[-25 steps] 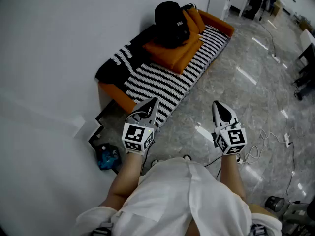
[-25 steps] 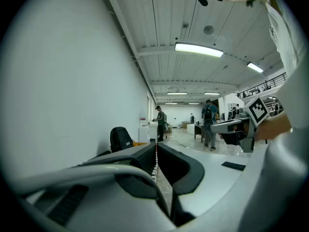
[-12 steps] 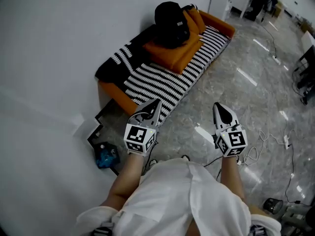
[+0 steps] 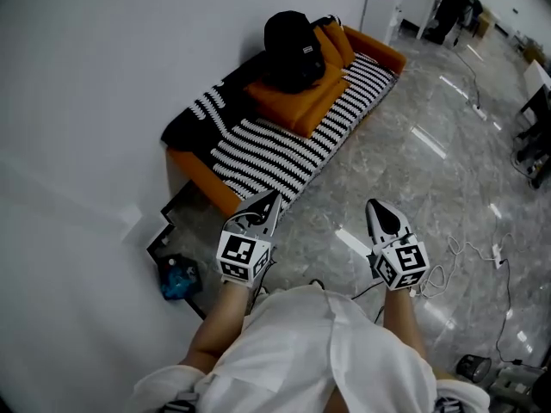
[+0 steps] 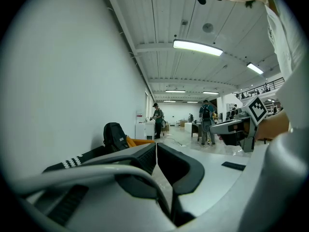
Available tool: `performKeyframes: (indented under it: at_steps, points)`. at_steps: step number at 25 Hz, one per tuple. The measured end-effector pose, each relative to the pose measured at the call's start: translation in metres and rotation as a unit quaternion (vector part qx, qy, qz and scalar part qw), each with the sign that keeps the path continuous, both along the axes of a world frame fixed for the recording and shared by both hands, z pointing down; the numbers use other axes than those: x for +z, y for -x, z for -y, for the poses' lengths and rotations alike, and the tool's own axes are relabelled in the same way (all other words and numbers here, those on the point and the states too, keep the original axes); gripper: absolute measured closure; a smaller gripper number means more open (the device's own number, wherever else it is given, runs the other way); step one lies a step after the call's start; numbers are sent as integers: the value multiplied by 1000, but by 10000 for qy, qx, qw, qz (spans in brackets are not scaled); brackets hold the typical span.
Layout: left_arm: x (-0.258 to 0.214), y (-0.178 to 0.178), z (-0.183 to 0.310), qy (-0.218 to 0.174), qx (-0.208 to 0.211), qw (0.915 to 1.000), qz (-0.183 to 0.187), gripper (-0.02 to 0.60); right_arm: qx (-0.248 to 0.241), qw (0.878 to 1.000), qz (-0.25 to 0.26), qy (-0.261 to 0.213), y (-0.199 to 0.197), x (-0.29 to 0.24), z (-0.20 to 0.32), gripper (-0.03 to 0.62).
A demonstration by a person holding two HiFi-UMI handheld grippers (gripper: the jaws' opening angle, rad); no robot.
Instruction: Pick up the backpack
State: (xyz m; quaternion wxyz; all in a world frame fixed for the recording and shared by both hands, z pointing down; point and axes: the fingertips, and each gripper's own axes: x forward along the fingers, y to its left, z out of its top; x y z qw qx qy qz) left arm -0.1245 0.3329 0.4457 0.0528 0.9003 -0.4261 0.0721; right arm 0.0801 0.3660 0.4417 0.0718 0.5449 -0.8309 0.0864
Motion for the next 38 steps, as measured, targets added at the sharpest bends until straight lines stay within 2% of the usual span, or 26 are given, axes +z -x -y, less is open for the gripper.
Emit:
performKeyframes:
  at_steps: [10, 20, 30, 38]
  points:
    - [35, -12, -42, 531, -258, 9982, 61, 554, -383, 9985, -42, 385, -22, 29, -34, 574]
    - [28, -24, -51, 557, -279, 9981, 8, 554, -587, 9979, -36, 277, -31, 31, -26, 574]
    - [36, -46, 15, 643, 53, 9979, -112, 554, -499, 9979, -150, 396, -40, 35, 28, 574]
    - [17, -49, 104, 363, 263, 9987, -235, 554, -434, 9982, -297, 299, -34, 17, 103, 574]
